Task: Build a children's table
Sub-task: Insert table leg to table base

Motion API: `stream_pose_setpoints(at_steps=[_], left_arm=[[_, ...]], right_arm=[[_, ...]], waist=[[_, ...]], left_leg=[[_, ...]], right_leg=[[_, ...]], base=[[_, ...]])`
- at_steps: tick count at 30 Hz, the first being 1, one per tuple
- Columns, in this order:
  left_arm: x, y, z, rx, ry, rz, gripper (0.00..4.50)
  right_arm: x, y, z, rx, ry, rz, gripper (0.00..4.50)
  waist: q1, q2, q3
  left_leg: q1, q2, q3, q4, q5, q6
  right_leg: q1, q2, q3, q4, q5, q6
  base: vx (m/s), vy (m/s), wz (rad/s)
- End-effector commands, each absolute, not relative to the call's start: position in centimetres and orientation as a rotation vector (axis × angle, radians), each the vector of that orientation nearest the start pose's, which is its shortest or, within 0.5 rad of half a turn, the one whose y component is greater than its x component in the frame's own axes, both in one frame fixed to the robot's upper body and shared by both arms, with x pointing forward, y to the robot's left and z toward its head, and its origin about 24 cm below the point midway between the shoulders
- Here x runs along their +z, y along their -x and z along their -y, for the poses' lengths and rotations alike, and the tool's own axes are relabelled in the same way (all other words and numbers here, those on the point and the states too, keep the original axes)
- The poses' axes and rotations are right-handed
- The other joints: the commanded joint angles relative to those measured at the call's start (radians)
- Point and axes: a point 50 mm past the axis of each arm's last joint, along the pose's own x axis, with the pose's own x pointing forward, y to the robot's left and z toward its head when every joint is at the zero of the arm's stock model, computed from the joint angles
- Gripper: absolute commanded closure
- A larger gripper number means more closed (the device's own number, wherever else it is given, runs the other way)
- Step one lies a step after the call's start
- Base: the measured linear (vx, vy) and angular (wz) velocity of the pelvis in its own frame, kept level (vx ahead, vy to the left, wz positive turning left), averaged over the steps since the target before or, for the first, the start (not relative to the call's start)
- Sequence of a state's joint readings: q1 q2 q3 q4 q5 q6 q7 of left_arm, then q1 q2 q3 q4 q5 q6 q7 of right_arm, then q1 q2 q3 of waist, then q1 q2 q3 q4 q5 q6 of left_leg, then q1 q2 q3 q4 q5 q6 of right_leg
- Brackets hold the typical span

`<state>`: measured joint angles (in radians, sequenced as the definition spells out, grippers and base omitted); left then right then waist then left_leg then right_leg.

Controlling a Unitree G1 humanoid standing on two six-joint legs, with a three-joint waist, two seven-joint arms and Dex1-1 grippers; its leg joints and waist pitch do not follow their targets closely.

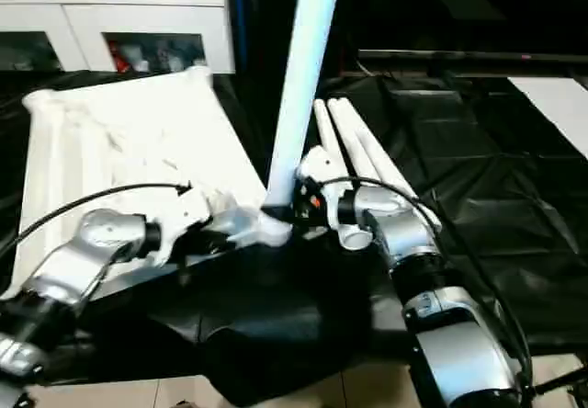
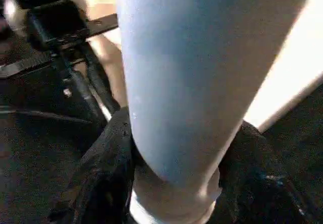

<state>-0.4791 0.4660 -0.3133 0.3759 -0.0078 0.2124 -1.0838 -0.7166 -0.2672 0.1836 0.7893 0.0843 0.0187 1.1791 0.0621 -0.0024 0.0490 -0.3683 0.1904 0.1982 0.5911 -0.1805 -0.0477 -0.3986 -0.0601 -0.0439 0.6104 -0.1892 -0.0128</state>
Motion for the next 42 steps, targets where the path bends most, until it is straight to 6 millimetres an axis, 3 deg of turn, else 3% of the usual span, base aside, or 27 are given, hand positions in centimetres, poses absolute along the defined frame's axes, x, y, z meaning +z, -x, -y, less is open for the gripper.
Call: stream_pose_setpoints(at_steps=[1, 5, 11, 22, 25, 28, 29, 30, 33, 34, 35, 36, 37, 38, 39, 40, 41, 42], left_arm=[[6.1, -29.7, -13.2, -1.330, -0.452, -0.398, 4.50], [6.1, -29.2, -13.5, -1.378, -0.468, -0.420, 4.50], [6.1, -29.2, -13.8, -1.365, -0.480, -0.426, 4.50], [6.1, -29.4, -13.8, -1.352, -0.475, -0.424, 4.50], [6.2, -29.9, -13.7, -1.296, -0.462, -0.417, 4.50], [6.3, -31.2, -13.5, -1.154, -0.430, -0.401, 4.50], [6.4, -31.6, -13.3, -1.103, -0.419, -0.395, 4.50], [6.5, -32.0, -13.2, -1.061, -0.409, -0.394, 4.50], [6.7, -33.3, -11.6, -0.895, -0.362, -0.400, 4.50], [6.7, -33.3, -11.6, -0.895, -0.362, -0.400, 4.50], [6.7, -33.3, -11.2, -0.884, -0.353, -0.402, 4.50], [6.7, -33.4, -10.3, -0.870, -0.349, -0.406, 4.50], [6.8, -33.4, -9.4, -0.855, -0.347, -0.407, 4.50], [6.8, -33.3, -7.8, -0.839, -0.343, -0.404, 4.50], [6.8, -33.2, -7.4, -0.835, -0.338, -0.402, 4.50], [6.8, -33.2, -7.4, -0.835, -0.338, -0.402, 4.50], [6.8, -33.2, -6.7, -0.823, -0.328, -0.403, 4.50], [6.8, -33.3, -6.6, -0.806, -0.333, -0.403, 4.50]], right_arm=[[3.0, -32.1, 11.9, 1.342, 0.205, -0.501, 2.59], [2.3, -31.2, 12.0, 1.429, 0.243, -0.570, 2.59], [1.9, -30.9, 12.0, 1.446, 0.260, -0.571, 2.59], [1.7, -30.6, 12.0, 1.457, 0.262, -0.565, 2.59], [1.6, -31.3, 11.7, 1.354, 0.250, -0.525, 2.59], [1.2, -32.5, 11.6, 1.148, 0.250, -0.503, 2.59], [1.1, -32.8, 11.5, 1.085, 0.242, -0.504, 2.59], [0.9, -32.9, 11.3, 1.051, 0.234, -0.505, 2.59], [0.3, -33.3, 9.8, 0.895, 0.145, -0.524, 2.59], [0.3, -33.3, 9.8, 0.895, 0.145, -0.524, 2.59], [0.1, -33.4, 9.3, 0.873, 0.117, -0.532, 2.59], [-0.1, -33.4, 8.5, 0.842, 0.087, -0.549, 2.59], [-0.3, -33.3, 7.8, 0.810, 0.065, -0.566, 2.59], [-0.7, -33.2, 6.8, 0.758, 0.034, -0.598, 2.59], [-0.8, -33.2, 6.6, 0.744, 0.026, -0.607, 2.59], [-0.8, -33.2, 6.6, 0.744, 0.026, -0.607, 2.59], [-0.8, -33.2, 6.0, 0.712, -0.039, -0.619, 2.59], [-0.8, -33.2, 5.7, 0.696, -0.064, -0.621, 2.59]], waist=[[0.000, 0.002, -0.054], [0.002, 0.001, -0.052], [0.000, 0.000, -0.054], [0.000, -0.003, -0.055], [-0.002, -0.006, -0.053], [-0.011, -0.007, -0.046], [-0.018, -0.008, -0.044], [-0.018, -0.008, -0.044], [-0.037, -0.010, -0.038], [-0.039, -0.003, -0.038], [-0.046, -0.004, -0.036], [-0.047, 0.001, -0.035], [-0.054, 0.016, -0.034], [-0.066, 0.032, -0.023], [-0.067, 0.037, -0.017], [-0.064, 0.040, -0.012], [-0.025, 0.039, -0.013], [0.016, 0.040, -0.018]], left_leg=[[0.018, 0.049, -0.020, -0.073, -0.251, 0.020], [0.019, 0.050, -0.023, -0.076, -0.291, 0.004], [0.023, 0.050, -0.026, -0.080, -0.319, -0.015], [0.022, 0.050, -0.026, -0.081, -0.323, -0.015], [0.022, 0.050, -0.026, -0.082, -0.335, -0.017], [0.029, 0.046, -0.032, -0.083, -0.395, -0.039], [0.033, 0.045, -0.037, -0.082, -0.430, -0.050], [0.033, 0.045, -0.037, -0.082, -0.430, -0.050], [0.041, 0.037, -0.048, -0.077, -0.503, -0.055], [0.041, 0.037, -0.051, -0.077, -0.511, -0.055], [0.040, 0.036, -0.056, -0.078, -0.536, -0.051], [0.044, 0.036, -0.060, -0.080, -0.558, -0.051], [0.047, 0.039, -0.067, -0.086, -0.608, -0.054], [0.056, 0.052, -0.081, -0.113, -0.761, -0.073], [0.053, 0.059, -0.081, -0.133, -0.818, -0.077], [0.034, 0.071, -0.076, -0.165, -0.873, -0.080], [-0.045, 0.104, -0.046, -0.245, -0.947, -0.086], [-0.051, 0.103, -0.012, -0.261, -0.939, -0.071]], right_leg=[[0.033, -0.077, 0.044, -0.075, -0.247, -0.234], [0.031, -0.079, 0.044, -0.078, -0.296, -0.223], [0.029, -0.078, 0.045, -0.080, -0.295, -0.218], [0.030, -0.078, 0.045, -0.080, -0.294, -0.217], [0.028, -0.079, 0.046, -0.083, -0.312, -0.215], [0.019, -0.082, 0.045, -0.093, -0.433, -0.189], [0.014, -0.085, 0.043, -0.101, -0.524, -0.159], [0.014, -0.085, 0.043, -0.101, -0.524, -0.159], [0.003, -0.086, 0.026, -0.127, -0.697, -0.088], [0.003, -0.089, 0.025, -0.129, -0.706, -0.084], [0.006, -0.087, 0.012, -0.139, -0.725, -0.069], [0.006, -0.086, 0.004, -0.144, -0.726, -0.064], [0.012, -0.082, -0.014, -0.146, -0.690, -0.064], [0.023, -0.063, -0.053, -0.148, -0.593, -0.062], [0.032, -0.051, -0.068, -0.136, -0.549, -0.063], [0.054, -0.039, -0.078, -0.100, -0.494, -0.070], [0.128, -0.032, -0.059, 0.084, -0.273, -0.088], [0.121, -0.025, -0.048, 0.118, -0.225, -0.077]], base=[[0.000, 0.000, 0.00], [0.000, 0.000, 0.00], [0.000, 0.000, 0.00], [0.000, 0.000, 0.00], [0.000, 0.000, 0.00], [0.000, 0.000, 0.00], [-0.051, 0.001, -0.04], [-0.051, 0.001, -0.04], [-0.071, 0.013, -0.07], [-0.072, 0.022, -0.11], [-0.073, 0.033, -0.14], [-0.073, 0.033, -0.14], [-0.065, 0.048, -0.16], [-0.052, 0.056, -0.12], [-0.052, 0.056, -0.12], [-0.078, 0.043, -0.04], [-0.084, -0.012, 0.14], [-0.084, -0.012, 0.14]])
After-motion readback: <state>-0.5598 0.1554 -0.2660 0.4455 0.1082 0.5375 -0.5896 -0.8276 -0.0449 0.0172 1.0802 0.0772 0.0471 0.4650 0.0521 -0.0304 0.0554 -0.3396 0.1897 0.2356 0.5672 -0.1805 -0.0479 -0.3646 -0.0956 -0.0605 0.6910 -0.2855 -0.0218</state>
